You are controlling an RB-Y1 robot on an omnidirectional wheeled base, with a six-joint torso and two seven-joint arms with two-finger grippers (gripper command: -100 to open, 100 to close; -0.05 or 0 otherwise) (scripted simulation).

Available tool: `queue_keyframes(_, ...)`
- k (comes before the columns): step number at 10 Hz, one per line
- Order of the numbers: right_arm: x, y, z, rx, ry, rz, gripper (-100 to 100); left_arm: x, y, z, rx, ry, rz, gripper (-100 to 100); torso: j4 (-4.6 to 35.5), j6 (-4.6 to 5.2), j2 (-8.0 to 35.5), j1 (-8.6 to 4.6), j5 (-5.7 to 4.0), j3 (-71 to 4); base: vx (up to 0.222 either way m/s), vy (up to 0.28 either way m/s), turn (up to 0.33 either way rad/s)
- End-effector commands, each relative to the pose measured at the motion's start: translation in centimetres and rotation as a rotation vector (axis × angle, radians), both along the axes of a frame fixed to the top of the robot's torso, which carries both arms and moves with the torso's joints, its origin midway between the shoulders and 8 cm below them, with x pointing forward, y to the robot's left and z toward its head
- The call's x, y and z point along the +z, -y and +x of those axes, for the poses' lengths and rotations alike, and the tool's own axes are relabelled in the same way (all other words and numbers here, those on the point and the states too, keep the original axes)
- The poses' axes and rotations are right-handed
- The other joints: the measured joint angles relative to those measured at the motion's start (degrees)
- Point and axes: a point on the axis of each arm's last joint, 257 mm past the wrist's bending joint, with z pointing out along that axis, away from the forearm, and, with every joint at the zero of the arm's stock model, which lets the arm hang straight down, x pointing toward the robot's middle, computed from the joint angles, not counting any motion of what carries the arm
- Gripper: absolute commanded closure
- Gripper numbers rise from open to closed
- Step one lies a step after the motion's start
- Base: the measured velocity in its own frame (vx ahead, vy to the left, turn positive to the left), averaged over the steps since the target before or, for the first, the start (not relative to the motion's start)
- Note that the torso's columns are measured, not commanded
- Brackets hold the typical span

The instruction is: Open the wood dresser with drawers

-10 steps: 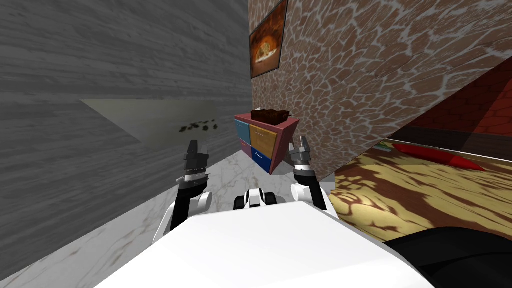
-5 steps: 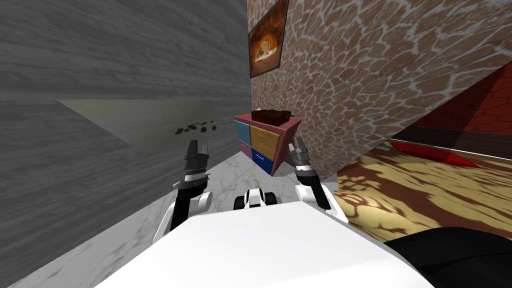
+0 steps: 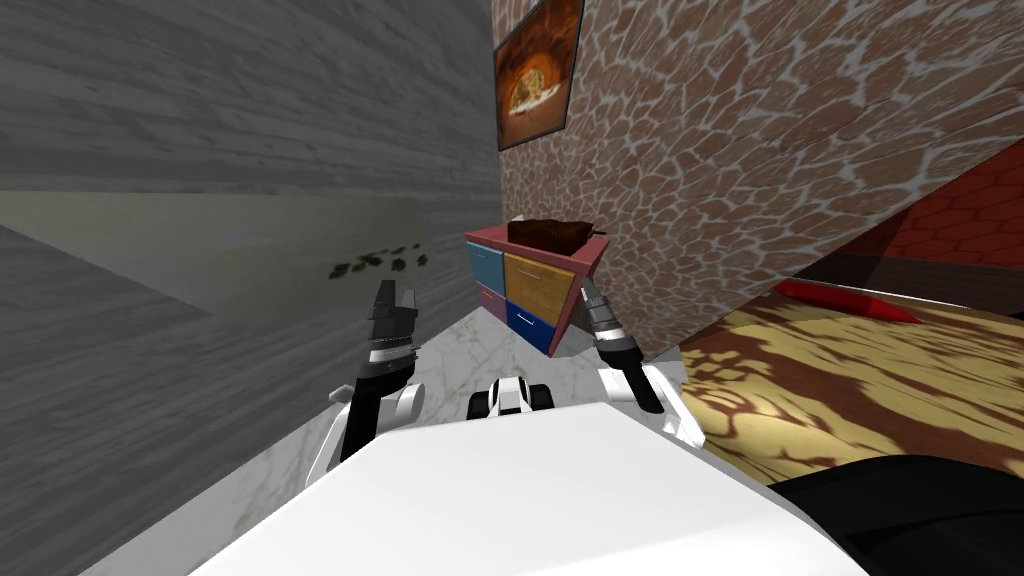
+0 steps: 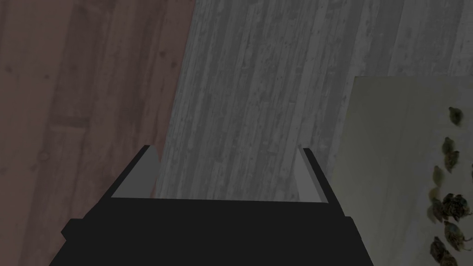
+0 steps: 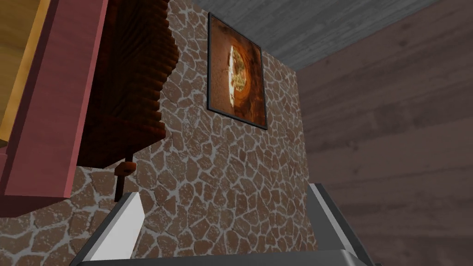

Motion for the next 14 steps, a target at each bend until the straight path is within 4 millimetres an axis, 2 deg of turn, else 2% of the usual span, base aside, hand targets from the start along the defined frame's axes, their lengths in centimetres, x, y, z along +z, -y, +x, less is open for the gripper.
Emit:
queue_keyframes(1, -0.5, 0.4, 0.4, -0.057, -0.003, -0.131, -100, 0.0, 0.0, 0.0, 0.0, 0.0, 0.0, 0, 0.0, -0.02, 0.1, -0.23, -0.06, 0.0, 0.113, 0.098, -0.093)
queue_keyframes(9, -2.6, 2.6, 1.8, -0.238, -0.023, -0.5, -100, 0.0, 0.0, 0.0, 0.0, 0.0, 0.0, 0, 0.0, 0.0, -0.1, 0.09, 0.01, -0.1, 0.13, 0.142, -0.113)
queue_keyframes(14, -4.6, 5.0, 3.0, -0.376, -0.052, -0.774, -100, 0.0, 0.0, 0.0, 0.0, 0.0, 0.0, 0, 0.0, 0.0, 0.0, -0.03, -0.01, 0.0, 0.115, 0.14, -0.13)
